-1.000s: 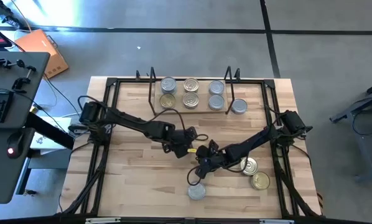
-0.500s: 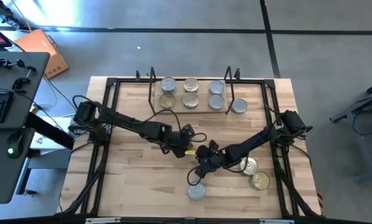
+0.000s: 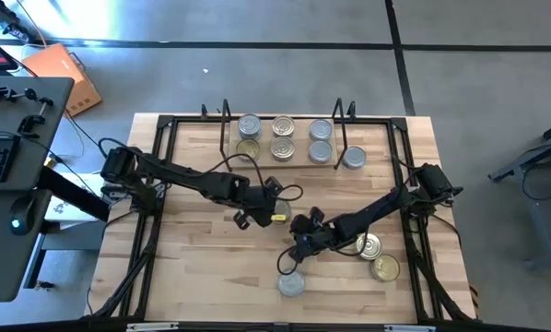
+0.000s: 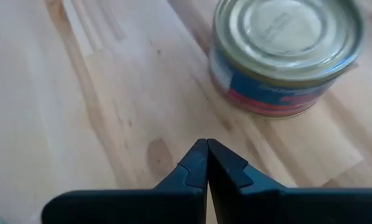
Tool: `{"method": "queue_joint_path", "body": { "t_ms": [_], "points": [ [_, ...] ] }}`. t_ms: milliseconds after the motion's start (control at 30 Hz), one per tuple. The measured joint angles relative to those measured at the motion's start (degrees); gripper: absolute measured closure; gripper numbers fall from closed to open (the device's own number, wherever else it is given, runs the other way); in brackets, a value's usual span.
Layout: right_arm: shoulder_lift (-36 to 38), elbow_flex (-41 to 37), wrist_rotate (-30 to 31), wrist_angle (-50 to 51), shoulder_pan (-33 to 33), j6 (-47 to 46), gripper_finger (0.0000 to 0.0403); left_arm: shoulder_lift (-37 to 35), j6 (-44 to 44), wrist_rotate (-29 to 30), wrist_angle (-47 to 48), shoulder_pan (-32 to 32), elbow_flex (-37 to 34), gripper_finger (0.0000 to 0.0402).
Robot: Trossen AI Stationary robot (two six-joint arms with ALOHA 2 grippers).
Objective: Stack canned seafood by type on shelf
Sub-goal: Stack the left blue tuna can on top of the blue tuna can on the shelf
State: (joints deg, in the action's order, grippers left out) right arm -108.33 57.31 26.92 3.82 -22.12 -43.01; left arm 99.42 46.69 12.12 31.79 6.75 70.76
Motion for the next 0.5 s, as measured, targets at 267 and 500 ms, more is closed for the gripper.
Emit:
{"method": "queue_joint_path", "body": {
  "t_ms": [267, 500],
  "points": [
    [0.03, -0.02, 5.59, 6.28, 0.89, -5.03, 0.0403, 2.21, -10.37, -5.6, 0.52, -3.48, -2.47, 0.0372],
    [-2.54, -0.02, 7.86, 3.19, 4.21, -2.34, 0.0403, 2.84, -11.93, -7.28, -11.28, -4.54, -9.45, 0.0399]
  ]
}}
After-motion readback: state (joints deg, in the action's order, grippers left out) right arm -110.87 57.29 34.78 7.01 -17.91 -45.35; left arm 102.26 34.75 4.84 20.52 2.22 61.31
